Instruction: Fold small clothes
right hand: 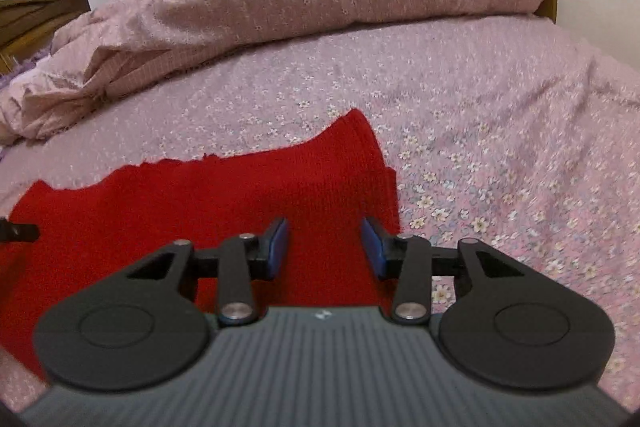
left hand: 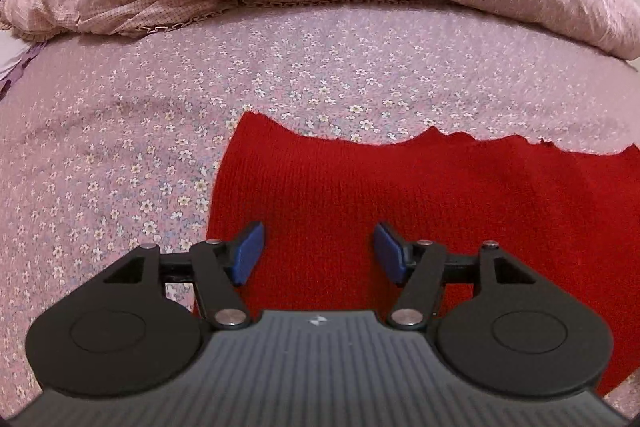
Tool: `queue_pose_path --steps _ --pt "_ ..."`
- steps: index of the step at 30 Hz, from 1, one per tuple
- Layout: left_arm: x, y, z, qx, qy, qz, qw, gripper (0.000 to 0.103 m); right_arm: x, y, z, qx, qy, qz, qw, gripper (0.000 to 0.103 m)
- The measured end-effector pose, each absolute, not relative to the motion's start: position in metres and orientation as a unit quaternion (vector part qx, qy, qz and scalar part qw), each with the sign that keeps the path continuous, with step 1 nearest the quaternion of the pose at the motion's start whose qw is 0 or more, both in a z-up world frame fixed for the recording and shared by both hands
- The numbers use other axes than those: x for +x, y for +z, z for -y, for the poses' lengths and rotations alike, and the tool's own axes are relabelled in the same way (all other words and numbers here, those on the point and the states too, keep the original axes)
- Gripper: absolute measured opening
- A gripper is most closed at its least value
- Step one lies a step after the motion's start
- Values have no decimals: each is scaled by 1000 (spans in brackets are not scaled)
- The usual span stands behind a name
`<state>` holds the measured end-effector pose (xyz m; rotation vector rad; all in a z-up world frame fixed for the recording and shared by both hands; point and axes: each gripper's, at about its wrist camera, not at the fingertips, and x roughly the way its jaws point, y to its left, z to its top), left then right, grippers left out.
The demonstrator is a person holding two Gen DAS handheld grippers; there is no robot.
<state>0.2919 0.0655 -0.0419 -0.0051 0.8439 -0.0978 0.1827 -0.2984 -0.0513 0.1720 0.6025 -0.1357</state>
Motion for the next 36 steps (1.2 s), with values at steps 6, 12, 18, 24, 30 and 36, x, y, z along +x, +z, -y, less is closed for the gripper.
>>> queue_pose_path --steps 6,12,18,24,30,36 --pt "302 -47 -68 -9 -46 -410 911 69 186 -59 298 77 -65 -282 954 43" --pt "295 -39 -67 -3 -43 -409 911 69 184 -57 301 94 -64 -282 953 43" --pt "278 -26 -71 -10 -36 -419 907 70 174 -48 300 106 -66 -279 952 45" --pt "254 -12 -77 -24 -27 -417 908 80 152 -33 293 115 -60 -273 953 54" --pt "226 0 -83 -33 -13 -409 912 88 123 -21 290 122 -51 -269 954 56" --pt "198 -1 -93 -16 18 -406 913 90 94 -12 292 145 -60 -262 952 63"
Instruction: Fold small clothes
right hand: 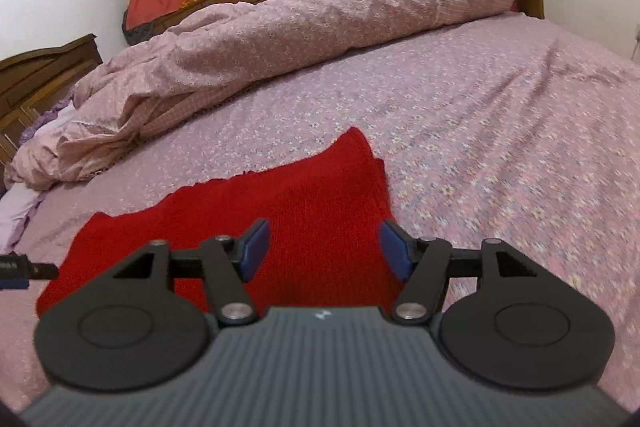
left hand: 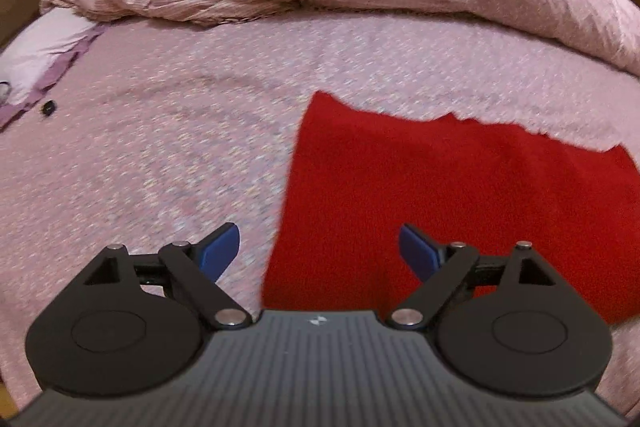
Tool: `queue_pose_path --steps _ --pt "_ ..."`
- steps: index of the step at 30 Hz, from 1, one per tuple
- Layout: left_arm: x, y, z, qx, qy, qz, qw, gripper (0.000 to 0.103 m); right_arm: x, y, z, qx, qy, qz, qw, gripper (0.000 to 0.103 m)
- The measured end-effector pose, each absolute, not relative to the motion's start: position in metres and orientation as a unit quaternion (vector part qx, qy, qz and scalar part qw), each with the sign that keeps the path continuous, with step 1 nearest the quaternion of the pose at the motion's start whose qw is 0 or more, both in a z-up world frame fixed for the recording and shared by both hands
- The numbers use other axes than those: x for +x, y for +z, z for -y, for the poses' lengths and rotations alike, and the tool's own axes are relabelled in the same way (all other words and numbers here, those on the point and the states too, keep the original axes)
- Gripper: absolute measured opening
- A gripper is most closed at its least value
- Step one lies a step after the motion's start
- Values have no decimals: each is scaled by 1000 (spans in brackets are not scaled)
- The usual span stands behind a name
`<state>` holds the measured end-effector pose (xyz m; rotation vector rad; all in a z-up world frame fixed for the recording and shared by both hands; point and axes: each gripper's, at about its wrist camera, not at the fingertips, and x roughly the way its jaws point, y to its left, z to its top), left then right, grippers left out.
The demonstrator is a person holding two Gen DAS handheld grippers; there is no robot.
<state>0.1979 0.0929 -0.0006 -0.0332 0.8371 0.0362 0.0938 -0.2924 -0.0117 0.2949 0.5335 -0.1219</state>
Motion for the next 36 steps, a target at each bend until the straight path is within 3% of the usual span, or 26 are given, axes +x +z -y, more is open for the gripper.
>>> queue_pose_path --steps 12,16,36 --pt "175 -16 -101 -13 24 -429 903 90 47 -29 301 211 -104 -270 934 65" --pt "170 -22 -97 8 17 -433 901 90 43 -40 301 228 -114 -276 926 74" --pt "187 -39 -107 -35 35 -439 897 90 68 -83 298 341 -102 -265 896 77"
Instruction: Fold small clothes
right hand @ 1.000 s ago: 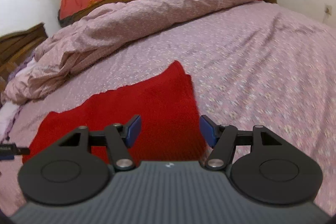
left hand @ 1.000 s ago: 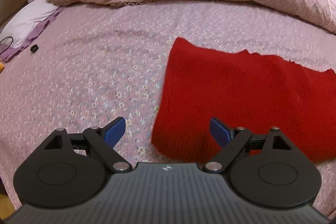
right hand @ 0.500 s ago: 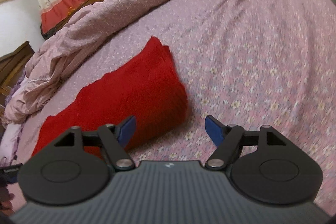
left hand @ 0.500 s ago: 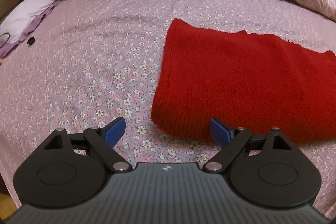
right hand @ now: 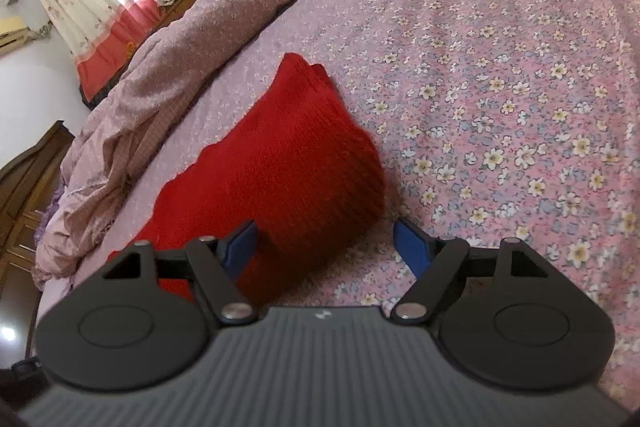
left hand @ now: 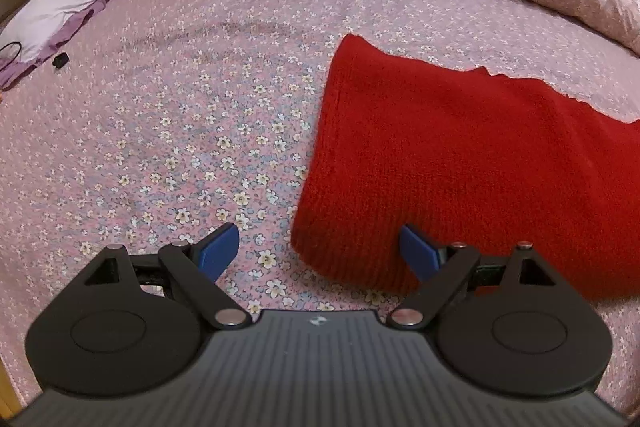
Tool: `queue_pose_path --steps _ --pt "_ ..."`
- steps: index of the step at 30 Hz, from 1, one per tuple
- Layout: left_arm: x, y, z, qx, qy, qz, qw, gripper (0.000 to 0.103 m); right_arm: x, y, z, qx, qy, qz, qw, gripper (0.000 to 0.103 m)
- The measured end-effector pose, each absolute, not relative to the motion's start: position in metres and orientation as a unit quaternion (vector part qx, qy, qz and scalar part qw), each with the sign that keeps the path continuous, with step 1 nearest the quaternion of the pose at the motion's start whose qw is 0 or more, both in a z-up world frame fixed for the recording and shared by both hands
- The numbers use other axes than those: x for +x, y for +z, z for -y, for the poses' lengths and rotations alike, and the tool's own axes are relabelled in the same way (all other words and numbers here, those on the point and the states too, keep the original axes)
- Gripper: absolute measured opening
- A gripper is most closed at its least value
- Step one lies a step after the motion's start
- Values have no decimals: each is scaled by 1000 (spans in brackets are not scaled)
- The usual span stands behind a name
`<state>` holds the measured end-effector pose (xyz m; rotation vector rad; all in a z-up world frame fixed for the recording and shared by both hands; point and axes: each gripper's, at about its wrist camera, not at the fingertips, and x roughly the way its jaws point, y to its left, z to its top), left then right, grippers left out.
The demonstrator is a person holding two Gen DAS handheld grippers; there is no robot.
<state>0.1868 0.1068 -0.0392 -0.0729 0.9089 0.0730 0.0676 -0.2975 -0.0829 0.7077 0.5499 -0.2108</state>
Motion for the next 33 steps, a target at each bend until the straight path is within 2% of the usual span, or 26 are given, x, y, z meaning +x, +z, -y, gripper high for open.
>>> queue_pose_path --steps 4,14,19,23,33 --pt "192 -44 -107 -38 35 -443 895 90 70 -85 294 329 -101 -257 903 81" --pt "197 -48 -107 -36 33 -444 894 95 50 -70 290 336 -126 -255 898 81" --pt "196 -49 -107 -34 31 -443 895 95 52 -80 290 347 -134 -268 889 80" --pt "197 -50 -107 -35 32 -444 895 95 48 -82 287 345 -130 -257 893 81" --pt "198 -54 -107 -39 35 -443 895 97 68 -95 295 420 -108 -200 879 82"
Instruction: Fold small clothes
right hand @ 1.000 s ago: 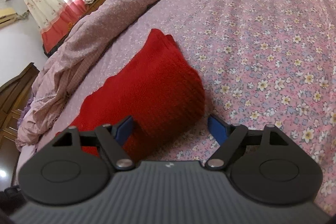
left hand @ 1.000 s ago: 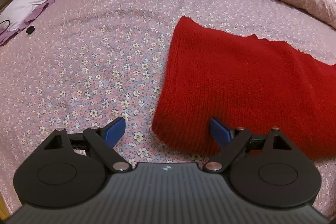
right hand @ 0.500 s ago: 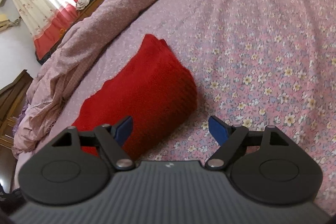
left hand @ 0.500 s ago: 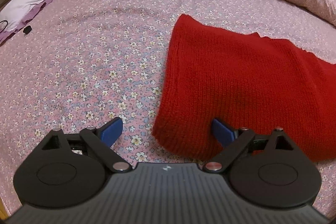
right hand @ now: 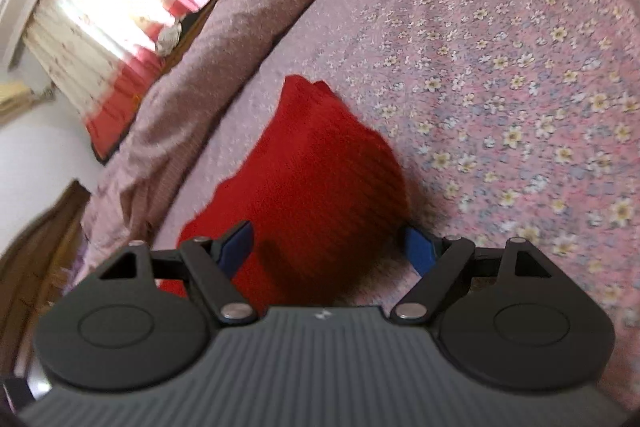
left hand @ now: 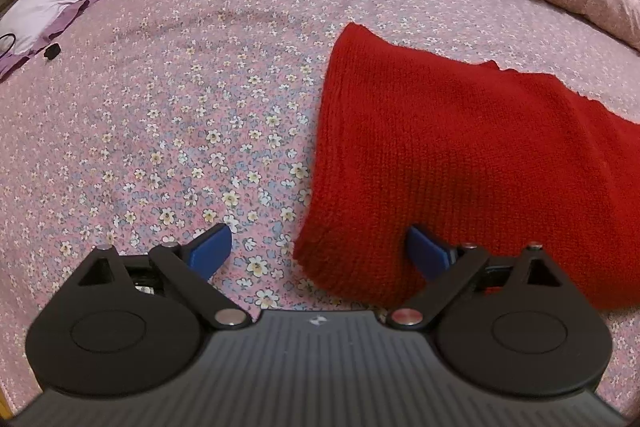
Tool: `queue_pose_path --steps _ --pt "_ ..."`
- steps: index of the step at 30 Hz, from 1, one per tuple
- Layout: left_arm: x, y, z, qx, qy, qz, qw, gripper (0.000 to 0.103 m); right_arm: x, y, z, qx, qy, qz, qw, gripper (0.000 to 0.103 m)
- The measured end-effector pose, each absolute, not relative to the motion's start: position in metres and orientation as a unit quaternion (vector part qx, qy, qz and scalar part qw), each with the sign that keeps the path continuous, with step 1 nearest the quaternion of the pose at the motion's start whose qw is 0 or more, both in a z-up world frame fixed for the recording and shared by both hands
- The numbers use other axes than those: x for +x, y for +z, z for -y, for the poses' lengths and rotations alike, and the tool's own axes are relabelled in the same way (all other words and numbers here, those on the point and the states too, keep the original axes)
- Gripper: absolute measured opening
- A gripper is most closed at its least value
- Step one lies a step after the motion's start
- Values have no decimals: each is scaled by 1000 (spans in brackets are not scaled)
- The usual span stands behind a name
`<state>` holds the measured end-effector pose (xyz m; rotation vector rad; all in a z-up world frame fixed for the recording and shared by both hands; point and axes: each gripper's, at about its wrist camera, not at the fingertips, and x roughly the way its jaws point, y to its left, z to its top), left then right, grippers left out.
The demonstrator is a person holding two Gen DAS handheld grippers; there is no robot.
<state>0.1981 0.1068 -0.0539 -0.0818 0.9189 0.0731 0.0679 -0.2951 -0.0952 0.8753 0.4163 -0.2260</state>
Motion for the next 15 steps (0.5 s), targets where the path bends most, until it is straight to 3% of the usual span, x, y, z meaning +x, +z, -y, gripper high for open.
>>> queue_pose_path --steps 15 --pt "199 -55 -110 -52 34 -446 893 98 92 -101 293 403 -109 -167 893 81"
